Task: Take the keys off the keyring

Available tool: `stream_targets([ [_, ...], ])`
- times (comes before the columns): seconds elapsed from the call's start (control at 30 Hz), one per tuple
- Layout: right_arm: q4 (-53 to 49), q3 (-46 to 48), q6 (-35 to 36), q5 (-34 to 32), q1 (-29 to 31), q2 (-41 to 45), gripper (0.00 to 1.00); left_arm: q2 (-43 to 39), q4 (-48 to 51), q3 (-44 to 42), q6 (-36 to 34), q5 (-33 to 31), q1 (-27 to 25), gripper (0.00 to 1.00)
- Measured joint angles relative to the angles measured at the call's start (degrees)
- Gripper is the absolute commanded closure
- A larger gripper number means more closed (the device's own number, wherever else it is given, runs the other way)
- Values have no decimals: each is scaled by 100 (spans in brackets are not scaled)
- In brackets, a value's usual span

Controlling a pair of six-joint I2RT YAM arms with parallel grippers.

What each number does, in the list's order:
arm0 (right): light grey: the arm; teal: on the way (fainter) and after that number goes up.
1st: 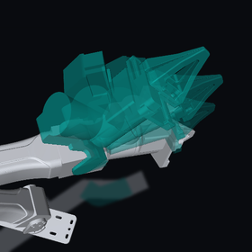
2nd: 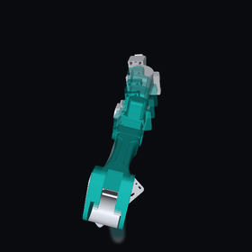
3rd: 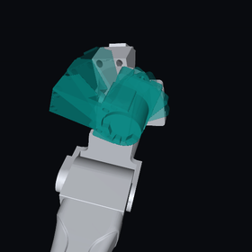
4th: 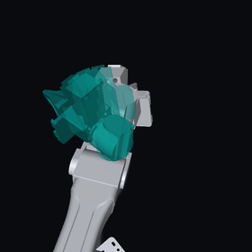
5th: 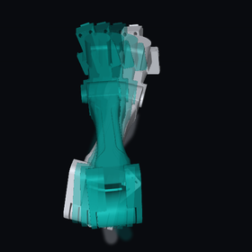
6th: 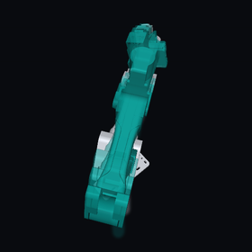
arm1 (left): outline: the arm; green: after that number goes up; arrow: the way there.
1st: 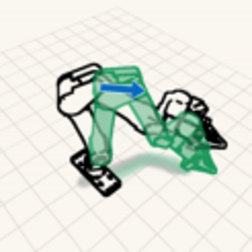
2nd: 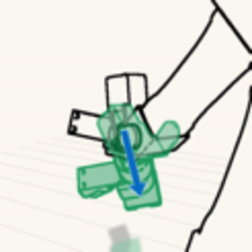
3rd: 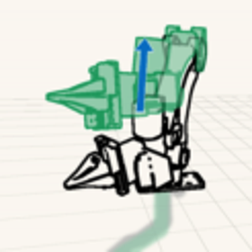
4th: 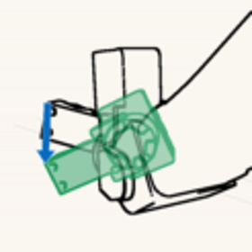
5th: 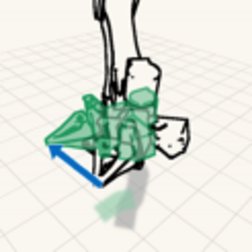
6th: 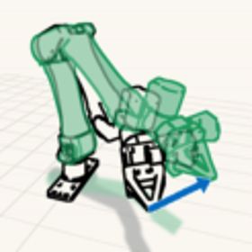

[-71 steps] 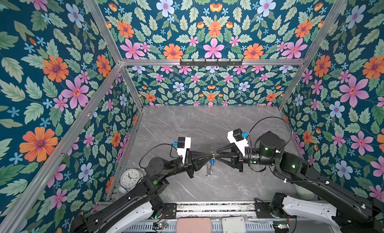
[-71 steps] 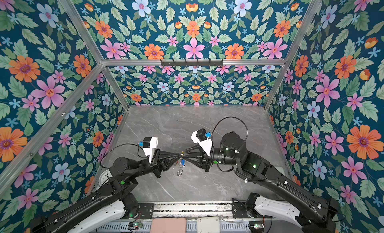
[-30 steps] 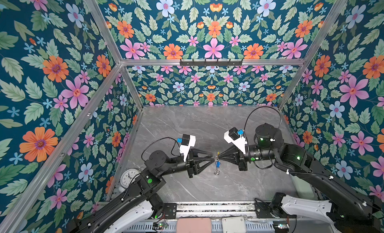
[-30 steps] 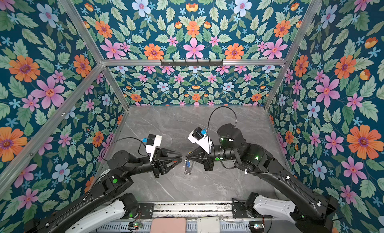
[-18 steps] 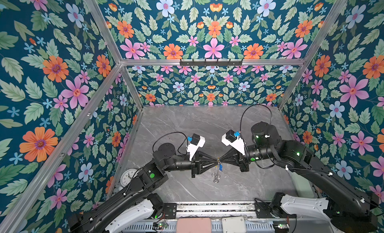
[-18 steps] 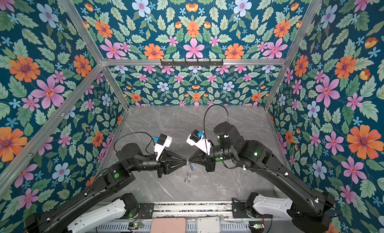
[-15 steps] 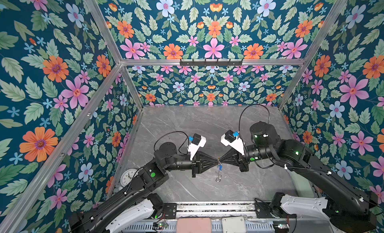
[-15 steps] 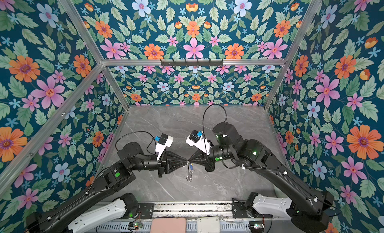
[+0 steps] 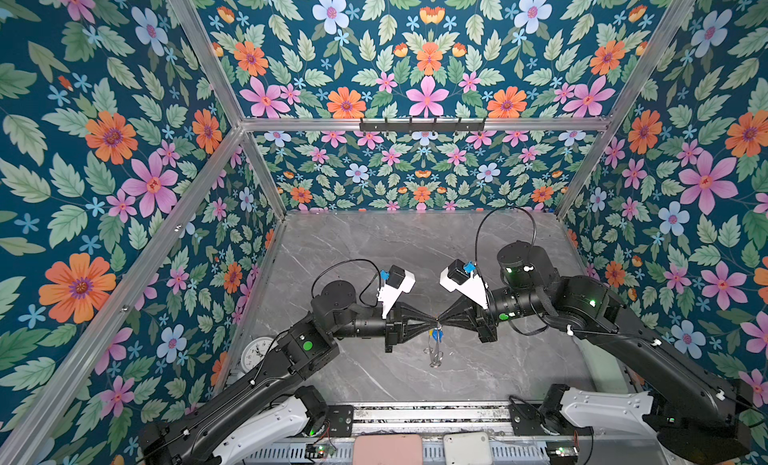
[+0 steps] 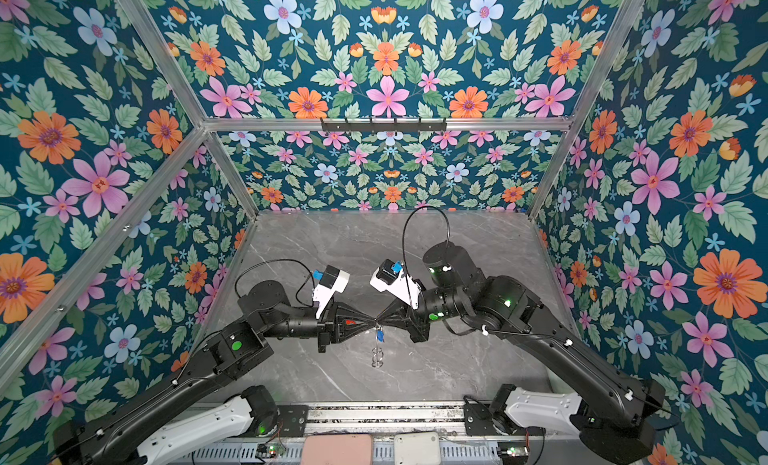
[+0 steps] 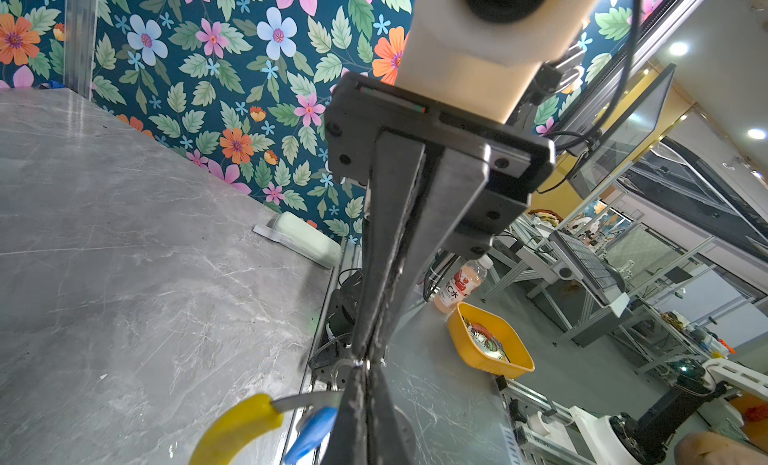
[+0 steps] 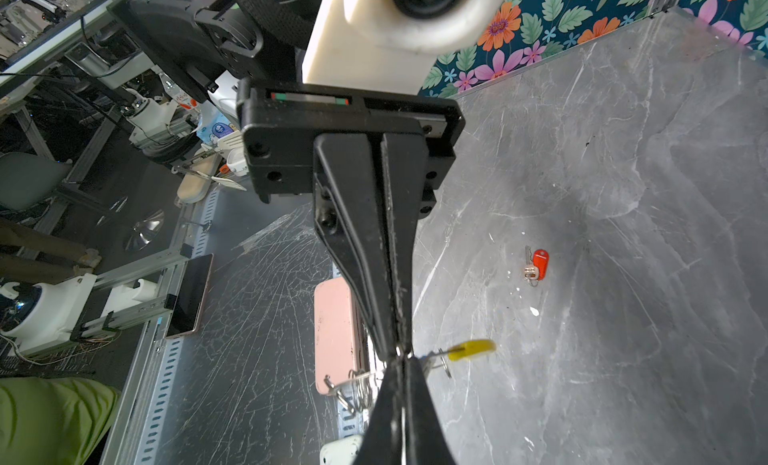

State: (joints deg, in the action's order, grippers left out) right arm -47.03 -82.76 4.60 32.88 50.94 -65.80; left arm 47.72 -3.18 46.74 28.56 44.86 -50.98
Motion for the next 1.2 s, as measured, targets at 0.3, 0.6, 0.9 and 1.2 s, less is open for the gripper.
stream_targets([
  [0.3, 136, 9, -219, 50, 11, 37, 68, -107, -131, -74, -39, -46, 0, 100],
  [0.6, 1449, 1080, -627, -393, 11, 931, 47, -577, -426, -341, -103, -509, -2, 100],
  [0.9, 3104, 2389, -1185, -627, 28, 1508, 45, -938, -1432, -905, 17, -911, -2, 100],
  [1.2, 3611, 2516, -1266, -763, 262, 1290, 43, -914, -2096, -1117, 267, -1161, -2, 100],
])
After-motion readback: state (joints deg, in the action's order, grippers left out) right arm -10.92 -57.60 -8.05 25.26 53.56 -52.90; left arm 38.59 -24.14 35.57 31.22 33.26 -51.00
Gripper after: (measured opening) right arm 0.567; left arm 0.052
